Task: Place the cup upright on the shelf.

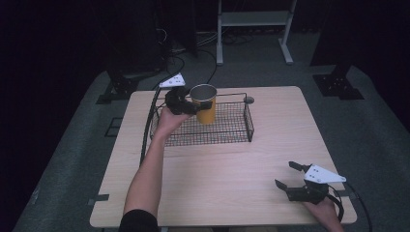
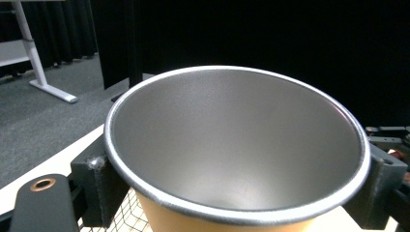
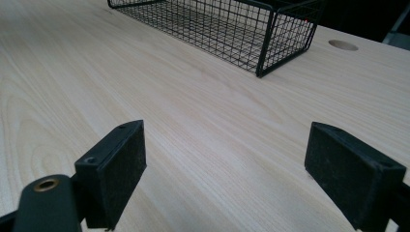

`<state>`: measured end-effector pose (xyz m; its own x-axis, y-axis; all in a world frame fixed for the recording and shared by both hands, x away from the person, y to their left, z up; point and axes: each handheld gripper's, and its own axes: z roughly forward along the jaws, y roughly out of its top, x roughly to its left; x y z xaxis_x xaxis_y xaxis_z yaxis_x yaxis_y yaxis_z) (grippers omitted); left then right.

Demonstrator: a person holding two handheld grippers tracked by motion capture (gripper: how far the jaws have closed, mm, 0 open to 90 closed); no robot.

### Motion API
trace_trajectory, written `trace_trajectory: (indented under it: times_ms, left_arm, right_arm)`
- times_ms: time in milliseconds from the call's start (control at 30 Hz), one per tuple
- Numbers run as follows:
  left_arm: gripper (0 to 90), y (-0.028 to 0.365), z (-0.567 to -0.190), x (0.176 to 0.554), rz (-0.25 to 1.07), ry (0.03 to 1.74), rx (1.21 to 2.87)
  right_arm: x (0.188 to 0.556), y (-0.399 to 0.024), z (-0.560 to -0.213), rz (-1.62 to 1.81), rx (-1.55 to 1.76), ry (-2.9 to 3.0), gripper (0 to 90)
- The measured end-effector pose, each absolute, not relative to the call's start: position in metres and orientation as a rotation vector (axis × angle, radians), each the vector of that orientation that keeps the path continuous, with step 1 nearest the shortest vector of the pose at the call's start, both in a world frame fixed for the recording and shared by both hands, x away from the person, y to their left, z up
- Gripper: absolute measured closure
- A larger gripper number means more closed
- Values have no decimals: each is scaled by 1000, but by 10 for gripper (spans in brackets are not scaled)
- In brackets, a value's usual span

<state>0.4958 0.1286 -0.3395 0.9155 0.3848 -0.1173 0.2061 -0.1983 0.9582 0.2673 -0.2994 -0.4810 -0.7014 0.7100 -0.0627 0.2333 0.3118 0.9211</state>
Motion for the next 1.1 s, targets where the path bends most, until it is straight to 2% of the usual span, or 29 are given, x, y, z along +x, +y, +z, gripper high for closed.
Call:
trace_trajectory:
  times_ms: [500, 1100]
  left_arm:
    - [128, 133, -352, 514, 166, 517, 1744]
    - [127, 124, -360, 531, 185, 563, 1853]
  right_arm:
    - [268, -299, -481, 1371, 841, 2124, 138]
    - [268, -299, -481, 1367, 840, 2123, 138]
